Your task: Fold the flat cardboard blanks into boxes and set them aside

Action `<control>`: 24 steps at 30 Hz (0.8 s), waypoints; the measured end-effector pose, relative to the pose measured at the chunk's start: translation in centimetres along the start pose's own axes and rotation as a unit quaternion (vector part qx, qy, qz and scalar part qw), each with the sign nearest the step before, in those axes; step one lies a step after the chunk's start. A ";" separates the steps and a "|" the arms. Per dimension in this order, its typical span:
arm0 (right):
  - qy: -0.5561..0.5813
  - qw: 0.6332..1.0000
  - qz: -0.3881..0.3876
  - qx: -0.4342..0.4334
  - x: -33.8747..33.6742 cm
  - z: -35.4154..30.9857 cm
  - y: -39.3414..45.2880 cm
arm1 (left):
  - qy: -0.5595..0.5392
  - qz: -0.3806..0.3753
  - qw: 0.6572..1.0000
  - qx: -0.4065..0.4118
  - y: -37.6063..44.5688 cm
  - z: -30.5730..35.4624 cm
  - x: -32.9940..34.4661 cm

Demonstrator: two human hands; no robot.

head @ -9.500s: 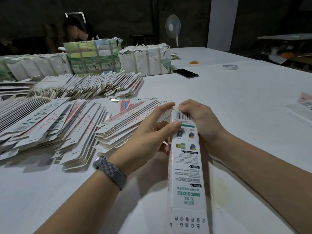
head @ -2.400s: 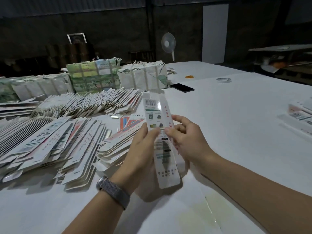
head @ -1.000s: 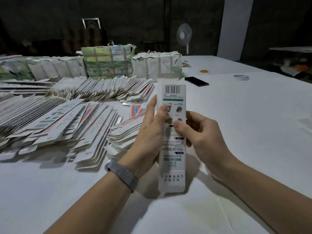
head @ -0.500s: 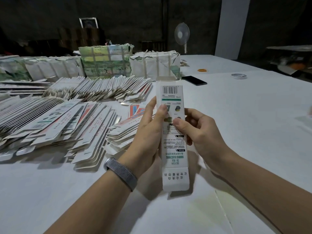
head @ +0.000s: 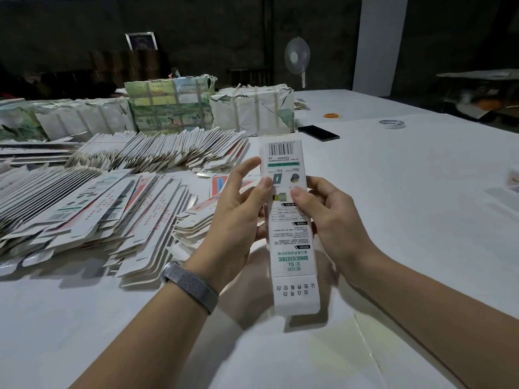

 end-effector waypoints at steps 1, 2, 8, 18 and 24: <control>0.000 1.000 0.004 0.001 0.0 0.0 0.0 | 0.001 -0.003 1.000 0.001 0.0 0.0 0.1; -0.002 1.000 0.009 0.000 -0.1 0.0 0.0 | 0.001 -0.005 1.000 0.000 0.0 0.1 0.1; -0.008 1.000 0.010 -0.005 0.0 -0.4 0.0 | 0.014 -0.045 0.999 -0.022 -0.2 0.0 0.7; -0.041 0.999 -0.010 0.009 -0.2 -0.2 0.4 | 0.061 -0.079 0.994 -0.039 -0.1 -0.3 0.9; -0.028 0.999 -0.028 0.013 0.0 -0.2 0.2 | 0.024 -0.035 0.999 -0.012 0.0 0.2 -0.1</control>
Point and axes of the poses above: each hand's wrist, its own y-axis towards the middle knuckle, its own x-axis out of the palm, z = x × y, the point moved 9 cm from there along y, towards the middle knuckle, and after that the axes turned 3 degrees about x, right-handed, at the moved point
